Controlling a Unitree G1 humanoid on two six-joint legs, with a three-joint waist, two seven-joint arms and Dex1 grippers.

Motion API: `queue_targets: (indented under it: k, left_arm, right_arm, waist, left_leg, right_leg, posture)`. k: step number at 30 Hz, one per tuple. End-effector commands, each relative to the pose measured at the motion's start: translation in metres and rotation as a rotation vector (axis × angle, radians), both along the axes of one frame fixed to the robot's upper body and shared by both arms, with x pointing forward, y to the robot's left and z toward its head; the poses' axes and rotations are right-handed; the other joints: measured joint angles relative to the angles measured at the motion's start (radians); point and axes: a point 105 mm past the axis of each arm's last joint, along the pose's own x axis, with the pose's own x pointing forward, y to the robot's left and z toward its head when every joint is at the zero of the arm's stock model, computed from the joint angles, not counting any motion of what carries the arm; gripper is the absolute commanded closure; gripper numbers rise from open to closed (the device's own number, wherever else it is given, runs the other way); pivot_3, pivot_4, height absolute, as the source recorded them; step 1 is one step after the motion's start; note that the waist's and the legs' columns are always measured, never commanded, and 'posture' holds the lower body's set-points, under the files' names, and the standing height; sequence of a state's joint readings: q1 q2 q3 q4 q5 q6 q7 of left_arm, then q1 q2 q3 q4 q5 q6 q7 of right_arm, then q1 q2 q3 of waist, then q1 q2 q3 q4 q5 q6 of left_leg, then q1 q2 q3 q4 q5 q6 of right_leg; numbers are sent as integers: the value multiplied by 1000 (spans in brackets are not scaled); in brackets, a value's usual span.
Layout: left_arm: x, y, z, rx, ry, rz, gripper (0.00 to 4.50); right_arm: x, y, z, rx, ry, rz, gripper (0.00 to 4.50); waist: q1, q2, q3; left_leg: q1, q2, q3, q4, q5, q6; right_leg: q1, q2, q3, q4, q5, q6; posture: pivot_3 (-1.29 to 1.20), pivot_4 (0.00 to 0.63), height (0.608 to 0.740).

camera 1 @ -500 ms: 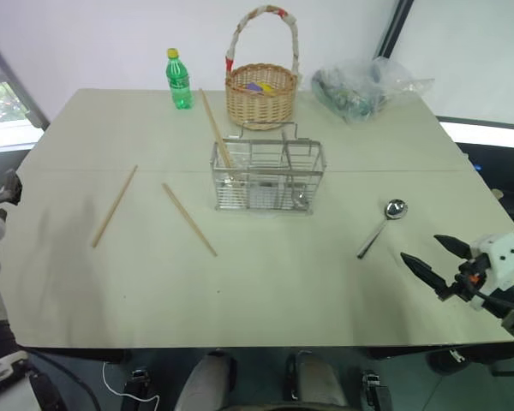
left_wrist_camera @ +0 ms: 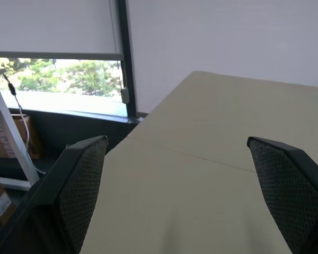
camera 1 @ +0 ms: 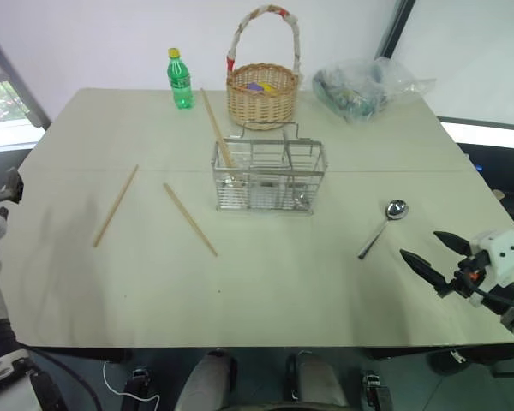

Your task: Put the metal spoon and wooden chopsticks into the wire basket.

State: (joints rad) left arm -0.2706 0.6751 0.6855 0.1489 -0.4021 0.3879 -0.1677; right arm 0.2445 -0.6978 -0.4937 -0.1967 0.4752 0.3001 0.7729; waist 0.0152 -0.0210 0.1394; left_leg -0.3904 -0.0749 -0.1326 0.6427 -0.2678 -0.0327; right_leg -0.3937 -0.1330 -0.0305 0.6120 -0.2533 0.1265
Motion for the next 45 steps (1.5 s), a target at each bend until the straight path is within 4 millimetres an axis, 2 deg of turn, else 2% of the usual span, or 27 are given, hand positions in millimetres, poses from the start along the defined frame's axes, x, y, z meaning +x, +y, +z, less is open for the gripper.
queue_targets:
  k: [1, 5, 14, 16, 19, 21, 22, 24, 26, 29, 33, 38, 40, 45]
  left_arm:
    - [-1, 0, 22, 47, -44, -3, 55]
    - [1, -2, 23, 49, -41, -11, 55]
    - [11, -30, 34, 47, -34, -197, 55]
    - [19, -57, 42, 19, -28, -375, 55]
    - [21, -117, 51, 99, 46, -741, 55]
    - [12, -155, 47, 171, 130, -978, 55]
    - [9, -165, 45, 186, 156, -1047, 55]
    - [-6, -204, 38, 248, 248, -1285, 55]
    - [-23, -235, 26, 312, 348, -1490, 55]
    - [-37, -261, 17, 326, 418, -1680, 55]
    - [-39, -283, 14, 327, 427, -1803, 55]
    - [-34, -296, 14, 348, 400, -1832, 55]
    - [-32, -297, 17, 341, 385, -1823, 55]
    - [-34, -296, 22, 304, 371, -1812, 55]
  right_arm:
    - [2, 1, 9, -11, -38, 9, 0]
    - [4, 0, 10, -12, -41, 6, 0]
    - [14, -6, 28, -94, -63, 60, 0]
    - [18, -2, 41, -176, -66, 155, 0]
    - [29, 8, 59, -334, -60, 330, 0]
    - [38, 14, 69, -426, -57, 434, 0]
    - [42, 15, 72, -451, -55, 463, 0]
    - [53, 25, 81, -551, -53, 578, 0]
    - [63, 35, 84, -679, -36, 710, 0]
    - [75, 42, 78, -837, 11, 860, 0]
    - [90, 32, 59, -1135, 123, 1016, 0]
    - [114, 22, 53, -1459, 182, 1071, 0]
    - [120, 22, 51, -1524, 188, 1084, 0]
    - [133, 27, 48, -1638, 166, 1098, 0]
  waist:
    - [0, 0, 0]
    - [-1, 0, 0]
    - [-1, 0, 0]
    - [-2, 1, 1]
    - [-4, 2, 3]
    - [-8, 2, 3]
    - [-9, 3, 3]
    - [-15, 5, 5]
    - [-22, 8, 7]
    - [-30, 10, 10]
    - [-29, 5, 13]
    - [-35, 5, 15]
    - [-36, 4, 16]
    - [-36, 4, 16]
  left_leg:
    - [0, 0, 0, 0, 0, 0]
    - [0, 0, 0, 0, 0, 0]
    - [0, 0, 0, 0, 0, 0]
    - [0, 0, 0, 0, 0, 0]
    - [0, 0, 2, 1, 0, 0]
    - [0, 0, 2, 1, 0, 0]
    - [1, 0, 3, 1, 0, 0]
    - [1, 0, 3, -1, 0, 0]
    - [0, 1, 4, -2, 0, 1]
    - [0, 1, 5, -3, 2, 3]
    - [3, 1, 5, -9, 3, 2]
    - [4, 0, 6, -13, 5, -1]
    - [4, 0, 6, -15, 9, -7]
    - [5, 1, 5, -15, 9, -8]
  right_leg:
    - [0, 0, 0, 0, 0, 0]
    - [0, 0, 0, 0, 0, 0]
    - [0, 0, 0, 0, 0, 0]
    - [0, 0, 0, 0, 0, 0]
    - [0, 0, 0, 0, 0, 0]
    - [0, 0, 0, 0, 0, 0]
    - [1, 0, 0, 0, 0, -1]
    - [1, 0, 0, -2, 0, -1]
    - [0, 0, 0, -2, 0, -1]
    - [0, 1, 0, -3, 0, -1]
    - [0, 2, 0, -3, 0, 0]
    - [-2, 1, 1, -2, 2, 3]
    - [-4, 2, 2, 0, 2, 3]
    - [-4, 4, 4, 0, 2, 2]
  posture:
    - [0, 150, 674]
    - [0, 150, 674]
    - [0, 150, 674]
    - [0, 150, 674]
    - [0, 150, 674]
    - [0, 150, 674]
    - [0, 150, 674]
    - [0, 150, 674]
    - [0, 150, 674]
    - [0, 150, 674]
    - [0, 150, 674]
    - [0, 150, 674]
    - [0, 150, 674]
    - [0, 150, 674]
